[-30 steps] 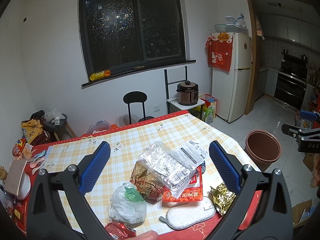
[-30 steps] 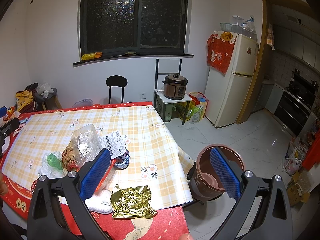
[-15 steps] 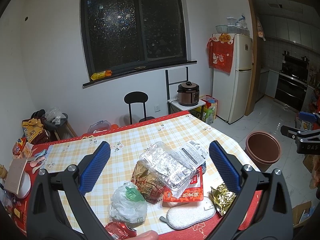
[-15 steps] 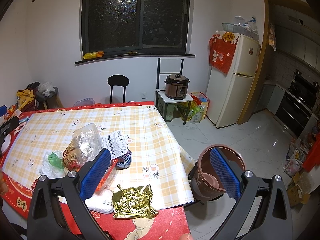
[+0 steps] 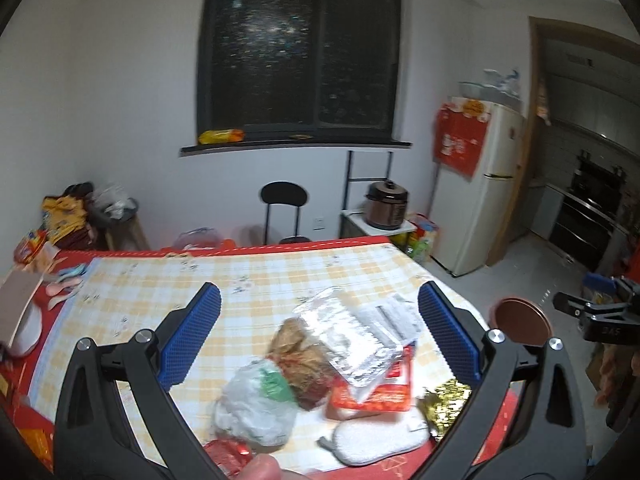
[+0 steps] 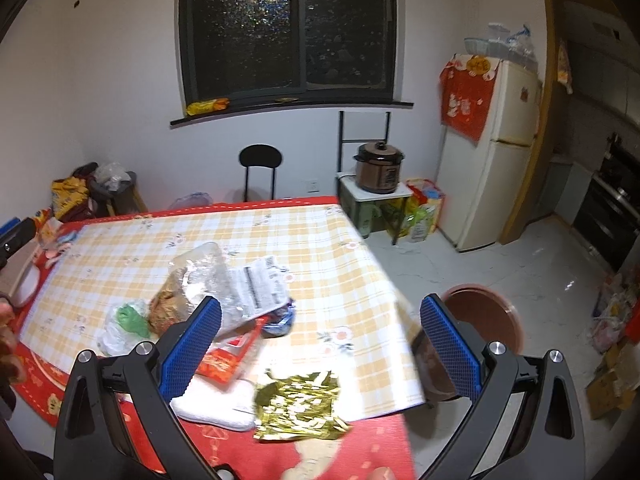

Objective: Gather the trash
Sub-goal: 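Reach the left tool to the crushed red can and close on it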

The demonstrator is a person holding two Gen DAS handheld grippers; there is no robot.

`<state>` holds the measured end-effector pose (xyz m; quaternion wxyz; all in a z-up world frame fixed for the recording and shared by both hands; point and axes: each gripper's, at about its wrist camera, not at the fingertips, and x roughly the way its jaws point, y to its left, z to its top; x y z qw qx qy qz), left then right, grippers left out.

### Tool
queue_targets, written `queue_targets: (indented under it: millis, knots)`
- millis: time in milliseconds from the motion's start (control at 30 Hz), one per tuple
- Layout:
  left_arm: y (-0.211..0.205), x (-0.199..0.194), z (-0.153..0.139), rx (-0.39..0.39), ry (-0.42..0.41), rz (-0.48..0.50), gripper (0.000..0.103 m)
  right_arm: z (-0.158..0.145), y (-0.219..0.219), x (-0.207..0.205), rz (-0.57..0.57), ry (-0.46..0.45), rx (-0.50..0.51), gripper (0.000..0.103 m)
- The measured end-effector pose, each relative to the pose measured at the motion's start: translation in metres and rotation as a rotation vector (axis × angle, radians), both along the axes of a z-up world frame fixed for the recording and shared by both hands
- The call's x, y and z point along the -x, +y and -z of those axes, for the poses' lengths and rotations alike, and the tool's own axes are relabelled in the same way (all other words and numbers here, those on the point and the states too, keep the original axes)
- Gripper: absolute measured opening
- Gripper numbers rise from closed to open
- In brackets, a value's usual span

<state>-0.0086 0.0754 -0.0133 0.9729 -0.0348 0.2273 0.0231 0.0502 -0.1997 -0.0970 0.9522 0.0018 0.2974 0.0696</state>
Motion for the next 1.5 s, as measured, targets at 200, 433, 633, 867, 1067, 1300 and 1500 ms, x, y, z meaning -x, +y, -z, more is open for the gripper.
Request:
queue_targets:
  millis: [200, 433, 633, 867, 1067, 1300, 1500]
  knots:
    - [0.058, 0.018, 0.015, 0.016, -0.005, -0.159, 0.097, 0.028, 0.028, -0.014, -0.05, 0.07, -0.089, 0.098]
    - [0.114, 0.031, 0.044, 0.055, 0.114, -0.246, 0.097, 0.049, 0.079, -0.023, -0.168, 0.16, -0.095, 0.098]
    - [0.137, 0.043, 0.068, 0.064, 0.156, -0.223, 0.097, 0.061, 0.125, -0.024, -0.192, 0.208, -0.018, 0.098]
    - [0.163, 0.042, 0.103, 0.068, 0.241, -0.11, 0.097, 0.082, 0.155, -0.02, -0.188, 0.269, -0.044, 0.098]
    - [0.185, 0.039, 0.145, 0.13, 0.354, -0.068, 0.091, 0.094, 0.188, -0.016, -0.236, 0.278, -0.044, 0.098]
    - [0.202, 0.038, 0.198, 0.372, 0.484, -0.053, 0.07, 0.115, 0.223, -0.014, -0.33, 0.333, -0.042, 0.098]
    - [0.199, 0.039, 0.227, 0.447, 0.561, -0.029, 0.067, 0.129, 0.247, -0.019, -0.373, 0.364, -0.06, 0.098]
